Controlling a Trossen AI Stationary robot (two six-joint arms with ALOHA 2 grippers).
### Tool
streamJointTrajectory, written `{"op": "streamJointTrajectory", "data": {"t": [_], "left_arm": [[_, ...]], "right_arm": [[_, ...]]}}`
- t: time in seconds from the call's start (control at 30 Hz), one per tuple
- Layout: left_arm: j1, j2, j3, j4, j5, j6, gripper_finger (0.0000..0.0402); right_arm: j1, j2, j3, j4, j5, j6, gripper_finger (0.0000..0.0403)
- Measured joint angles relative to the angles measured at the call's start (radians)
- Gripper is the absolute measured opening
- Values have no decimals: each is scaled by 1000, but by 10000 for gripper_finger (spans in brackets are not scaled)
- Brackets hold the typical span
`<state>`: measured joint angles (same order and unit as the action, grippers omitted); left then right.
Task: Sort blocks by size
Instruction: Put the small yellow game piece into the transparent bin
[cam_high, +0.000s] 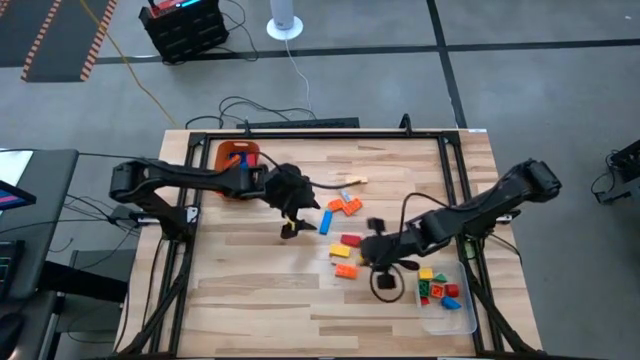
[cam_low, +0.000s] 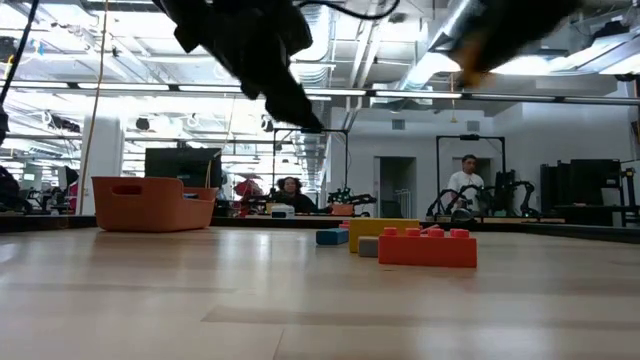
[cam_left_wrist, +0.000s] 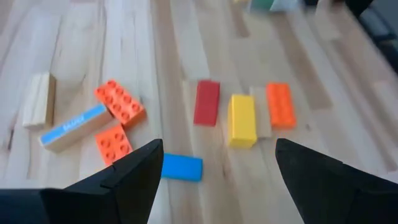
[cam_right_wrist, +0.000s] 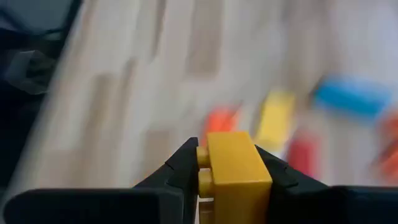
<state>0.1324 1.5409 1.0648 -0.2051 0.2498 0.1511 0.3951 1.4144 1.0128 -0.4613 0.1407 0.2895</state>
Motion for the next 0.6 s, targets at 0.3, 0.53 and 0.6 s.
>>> {"op": "streamJointTrajectory", "data": {"t": [0.3, 0.53, 0.6], "left_arm": [[-61, 35, -55, 46, -54, -3, 304], [-75, 45, -57, 28, -88, -2, 304], [-75, 45, -57, 32, -88, -6, 304]], "right_arm": [[195, -112, 7, -480, -234, 847, 128], [347, -97, -62, -608, -248, 1193, 140], [366, -77, -89, -595, -248, 1207, 150]]}}
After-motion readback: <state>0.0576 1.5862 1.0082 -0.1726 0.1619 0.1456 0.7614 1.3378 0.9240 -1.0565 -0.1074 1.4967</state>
